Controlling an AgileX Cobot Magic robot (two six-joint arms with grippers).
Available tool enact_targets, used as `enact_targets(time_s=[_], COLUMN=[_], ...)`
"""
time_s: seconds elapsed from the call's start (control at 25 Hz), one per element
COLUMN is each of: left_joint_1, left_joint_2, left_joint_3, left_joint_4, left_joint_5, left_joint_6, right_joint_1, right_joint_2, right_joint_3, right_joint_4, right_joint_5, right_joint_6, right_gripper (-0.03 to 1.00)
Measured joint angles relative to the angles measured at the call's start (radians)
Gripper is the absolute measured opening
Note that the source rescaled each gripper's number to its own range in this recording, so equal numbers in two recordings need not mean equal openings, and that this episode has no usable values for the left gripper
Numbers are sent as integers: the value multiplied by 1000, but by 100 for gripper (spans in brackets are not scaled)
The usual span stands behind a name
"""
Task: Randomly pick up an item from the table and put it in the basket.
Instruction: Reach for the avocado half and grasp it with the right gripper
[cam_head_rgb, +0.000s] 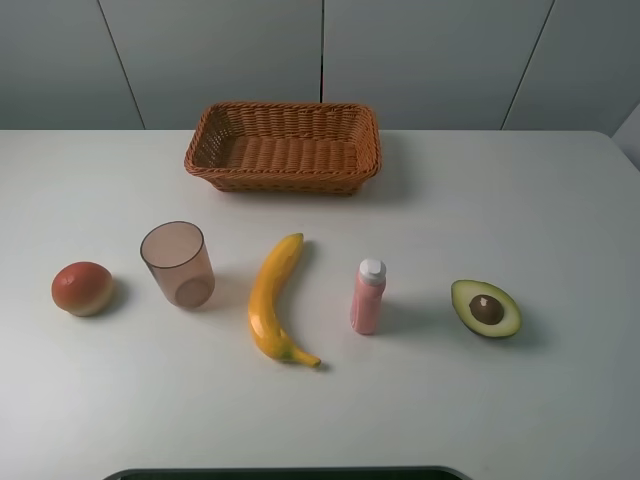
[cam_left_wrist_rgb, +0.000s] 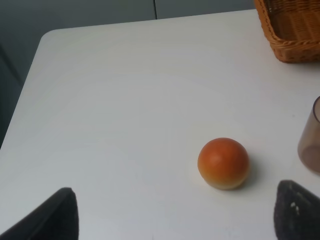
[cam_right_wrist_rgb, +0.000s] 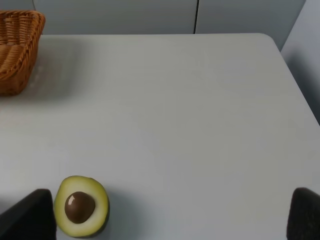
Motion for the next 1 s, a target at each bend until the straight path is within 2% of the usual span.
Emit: enact_targets(time_s=[0.32,0.44,0.76,1.0], left_joint_1=[0,0,0,0], left_joint_2=[0,0,0,0], left_joint_3=[0,0,0,0], left_joint_4=[0,0,0,0], left_joint_5=[0,0,0,0], left_joint_6=[0,0,0,0], right_joint_1=[0,0,0,0], right_joint_2=[5,106,600,943], right_joint_3=[-2,-58,-269,-291], right_joint_4=[26,21,58,111], right_joint_5=[0,20,58,7], right_joint_6=[0,-12,-227,-409], right_gripper=[100,100,100,100])
